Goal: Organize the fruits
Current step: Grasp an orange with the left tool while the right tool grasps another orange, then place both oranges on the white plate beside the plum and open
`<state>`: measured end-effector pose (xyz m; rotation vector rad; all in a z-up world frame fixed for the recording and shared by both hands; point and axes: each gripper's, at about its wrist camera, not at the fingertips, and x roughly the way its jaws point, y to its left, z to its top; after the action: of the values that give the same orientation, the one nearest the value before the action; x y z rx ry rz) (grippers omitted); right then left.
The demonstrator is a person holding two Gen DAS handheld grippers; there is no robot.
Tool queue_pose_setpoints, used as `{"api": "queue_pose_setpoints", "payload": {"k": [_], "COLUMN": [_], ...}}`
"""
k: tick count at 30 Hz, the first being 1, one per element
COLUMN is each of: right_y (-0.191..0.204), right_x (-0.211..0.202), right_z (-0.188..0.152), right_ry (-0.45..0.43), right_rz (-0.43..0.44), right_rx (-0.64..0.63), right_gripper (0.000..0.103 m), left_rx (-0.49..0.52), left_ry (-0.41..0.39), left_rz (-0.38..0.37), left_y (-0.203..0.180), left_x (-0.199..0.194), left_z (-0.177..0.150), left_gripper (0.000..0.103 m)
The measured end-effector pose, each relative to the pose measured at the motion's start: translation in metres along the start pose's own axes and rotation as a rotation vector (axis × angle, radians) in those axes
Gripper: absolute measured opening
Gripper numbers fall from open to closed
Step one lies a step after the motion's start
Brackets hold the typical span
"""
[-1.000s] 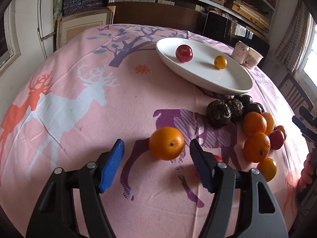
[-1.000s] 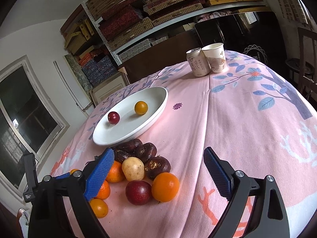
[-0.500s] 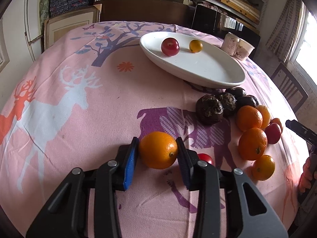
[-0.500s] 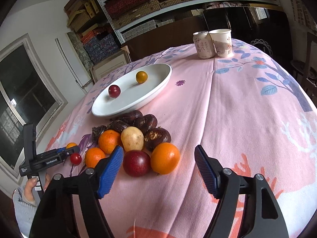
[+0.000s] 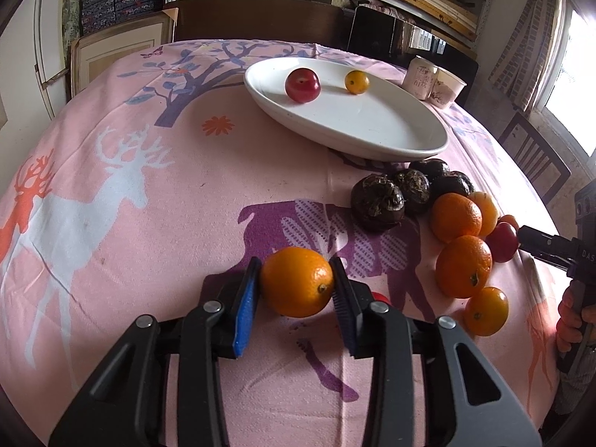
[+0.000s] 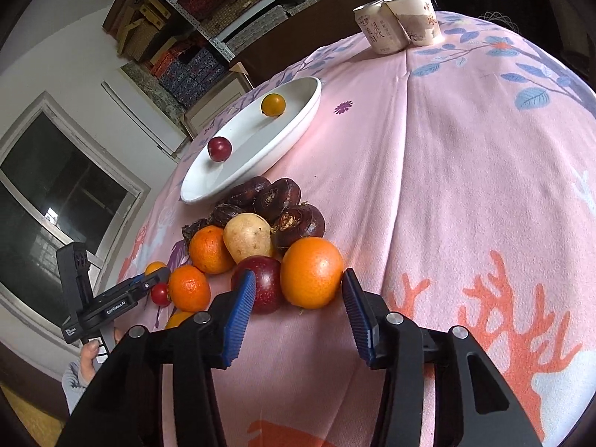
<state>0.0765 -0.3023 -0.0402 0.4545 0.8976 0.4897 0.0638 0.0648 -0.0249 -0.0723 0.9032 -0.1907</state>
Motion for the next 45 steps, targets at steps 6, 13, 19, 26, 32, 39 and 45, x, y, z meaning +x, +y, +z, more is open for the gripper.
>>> {"api": "queue_pose_setpoints", "payload": {"k": [6, 13, 19, 26, 32, 39, 45], "right_y": [-0.013, -0.001, 0.021, 0.061, 0.08, 0.068, 0.058], "right_x": [0.006, -0.005, -0.015, 0.016, 0.062, 0.066, 0.054], "right_z": [0.004, 0.003, 0.024, 0.079, 0.108, 0.11, 0.1], "right_ry": [0.017, -0.047, -0.105, -0.109, -0.093, -0.109, -0.129], "right_rz": [0.053, 0.027, 0.013, 0.004, -0.038, -0.04, -0.037], "right_rx": [0.078, 0.014, -0.054, -0.131, -0.186, -0.166, -0.137], "right_gripper": [0.036, 0.035, 0.035, 0.035, 0.035, 0.047, 0.049], "left_rx": [0.002, 0.024, 0.07, 0.074, 0.065, 0.071, 0.079], "left_ry": [0.001, -0.057, -0.113, -0.104, -0.073, -0.103, -0.134], "left_rz": [0.003, 0.021, 0.008, -0.023, -0.021, 0.001, 0.052], "left_y": [-0.001, -0.008, -0.025, -0.045, -0.045, -0.037, -0.035], "left_x": [0.001, -0.011, -0.022, 0.013, 0.048, 0.039, 0.028], "left_z": [0.001, 0.003, 0.042, 0.103, 0.117, 0.109, 0.096], "left_gripper": [0.037, 0.036, 0.036, 0.036, 0.037, 0.073, 0.08]}}
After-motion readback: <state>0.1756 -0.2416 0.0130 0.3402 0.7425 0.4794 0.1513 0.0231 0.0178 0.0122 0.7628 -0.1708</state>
